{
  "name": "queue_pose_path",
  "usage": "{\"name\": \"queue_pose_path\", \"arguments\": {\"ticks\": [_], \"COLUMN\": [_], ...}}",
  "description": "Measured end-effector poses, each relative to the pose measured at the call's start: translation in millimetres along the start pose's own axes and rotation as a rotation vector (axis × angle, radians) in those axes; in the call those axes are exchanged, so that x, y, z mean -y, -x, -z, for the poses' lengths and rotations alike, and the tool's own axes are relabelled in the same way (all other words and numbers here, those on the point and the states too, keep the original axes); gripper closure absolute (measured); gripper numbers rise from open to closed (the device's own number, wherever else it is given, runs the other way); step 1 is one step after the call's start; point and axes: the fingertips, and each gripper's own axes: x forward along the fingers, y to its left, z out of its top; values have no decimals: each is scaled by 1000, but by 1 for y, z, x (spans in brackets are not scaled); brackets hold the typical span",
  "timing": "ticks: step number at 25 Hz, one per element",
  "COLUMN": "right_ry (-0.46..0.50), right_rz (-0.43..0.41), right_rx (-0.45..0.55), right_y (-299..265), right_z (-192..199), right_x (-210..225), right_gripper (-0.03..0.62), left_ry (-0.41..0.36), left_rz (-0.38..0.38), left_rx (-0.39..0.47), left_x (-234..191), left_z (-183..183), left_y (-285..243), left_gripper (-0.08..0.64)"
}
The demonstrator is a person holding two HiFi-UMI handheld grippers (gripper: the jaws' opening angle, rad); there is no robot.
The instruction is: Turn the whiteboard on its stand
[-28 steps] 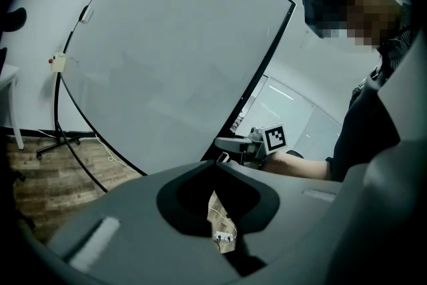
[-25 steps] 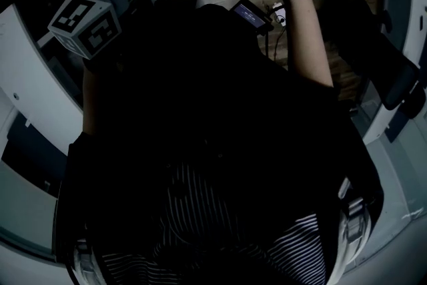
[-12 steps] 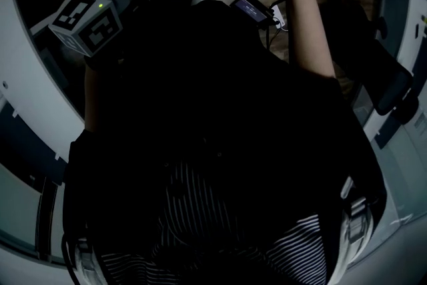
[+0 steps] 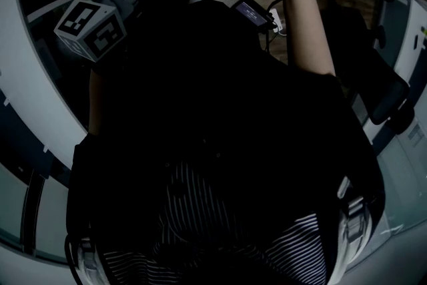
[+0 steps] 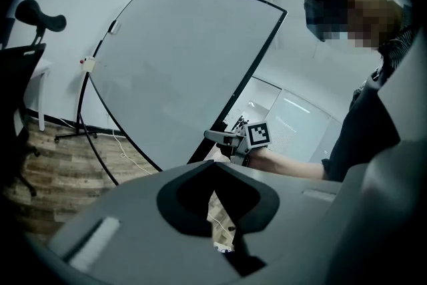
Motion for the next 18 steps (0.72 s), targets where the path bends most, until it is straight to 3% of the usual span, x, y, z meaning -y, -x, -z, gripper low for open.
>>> {"name": "queue_pose_path", "arguments": {"ticks": [2,14,18], "right_ry": [15,12,12], "right_rz": [22,107,124], "right_rx": [-2,-61,-76], "right_y": [3,10,21], "right_z": [-1,20,25], "right_x": [1,37,25], "right_gripper": [400,407,408], "left_ry": [11,8,13], "left_rz": [-4,84,84], "left_rx": [-3,-50,-59], "left_x": [5,11,-4], "left_z": [8,10,17], "left_y": [3,-24,4], "left_gripper": [557,557,557]}}
